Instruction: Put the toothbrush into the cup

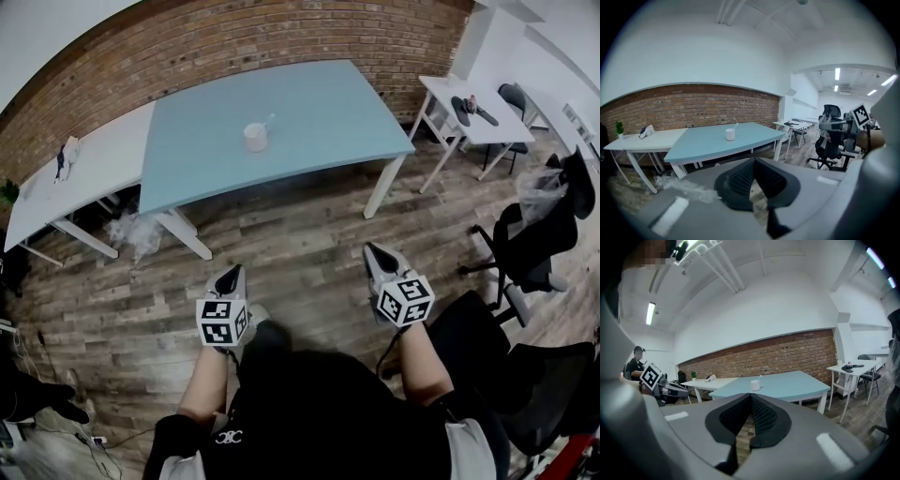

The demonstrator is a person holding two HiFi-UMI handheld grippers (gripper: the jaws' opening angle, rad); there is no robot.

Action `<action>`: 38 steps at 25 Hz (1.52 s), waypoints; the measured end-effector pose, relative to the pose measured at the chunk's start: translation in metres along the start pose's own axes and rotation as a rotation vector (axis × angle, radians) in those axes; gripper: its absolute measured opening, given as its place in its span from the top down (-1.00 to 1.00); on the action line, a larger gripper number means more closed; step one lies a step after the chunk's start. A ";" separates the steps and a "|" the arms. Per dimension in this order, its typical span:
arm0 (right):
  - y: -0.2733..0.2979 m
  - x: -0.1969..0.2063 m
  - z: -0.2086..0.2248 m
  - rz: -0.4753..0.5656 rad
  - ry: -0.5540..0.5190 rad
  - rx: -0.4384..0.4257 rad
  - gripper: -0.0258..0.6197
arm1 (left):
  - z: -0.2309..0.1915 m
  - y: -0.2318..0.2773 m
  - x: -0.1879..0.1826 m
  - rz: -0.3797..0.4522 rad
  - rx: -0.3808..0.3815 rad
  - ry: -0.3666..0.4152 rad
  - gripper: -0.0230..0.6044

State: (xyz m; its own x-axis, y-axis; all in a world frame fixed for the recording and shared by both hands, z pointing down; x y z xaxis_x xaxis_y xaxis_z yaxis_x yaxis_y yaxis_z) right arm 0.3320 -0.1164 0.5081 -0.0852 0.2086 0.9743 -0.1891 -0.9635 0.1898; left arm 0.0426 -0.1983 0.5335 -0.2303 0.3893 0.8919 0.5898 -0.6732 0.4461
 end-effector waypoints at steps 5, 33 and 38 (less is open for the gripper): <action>-0.026 0.022 -0.013 0.007 0.070 -0.014 0.89 | 0.006 -0.035 0.017 -0.023 -0.038 0.038 0.90; -0.214 0.087 -0.250 0.003 0.026 0.070 0.89 | -0.010 -0.300 0.175 -0.010 0.004 -0.028 0.90; -0.248 0.093 -0.270 -0.012 0.021 0.098 0.90 | -0.003 -0.321 0.190 -0.011 0.036 -0.046 0.90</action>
State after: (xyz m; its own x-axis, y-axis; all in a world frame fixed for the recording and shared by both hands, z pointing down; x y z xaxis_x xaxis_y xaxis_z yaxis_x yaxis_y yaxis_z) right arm 0.1069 0.1877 0.5187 -0.1044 0.2226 0.9693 -0.0937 -0.9725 0.2132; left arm -0.1928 0.0897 0.5598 -0.2018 0.4256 0.8821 0.6152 -0.6457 0.4522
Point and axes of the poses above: the fingertips, and each gripper's own axes: y forward along the fingers, z to its right, x out of its underside, the point moved 1 cm from there along -y, backward along the fingers, and after that the axes turned 4 degrees about -y, right-handed, at the moved point
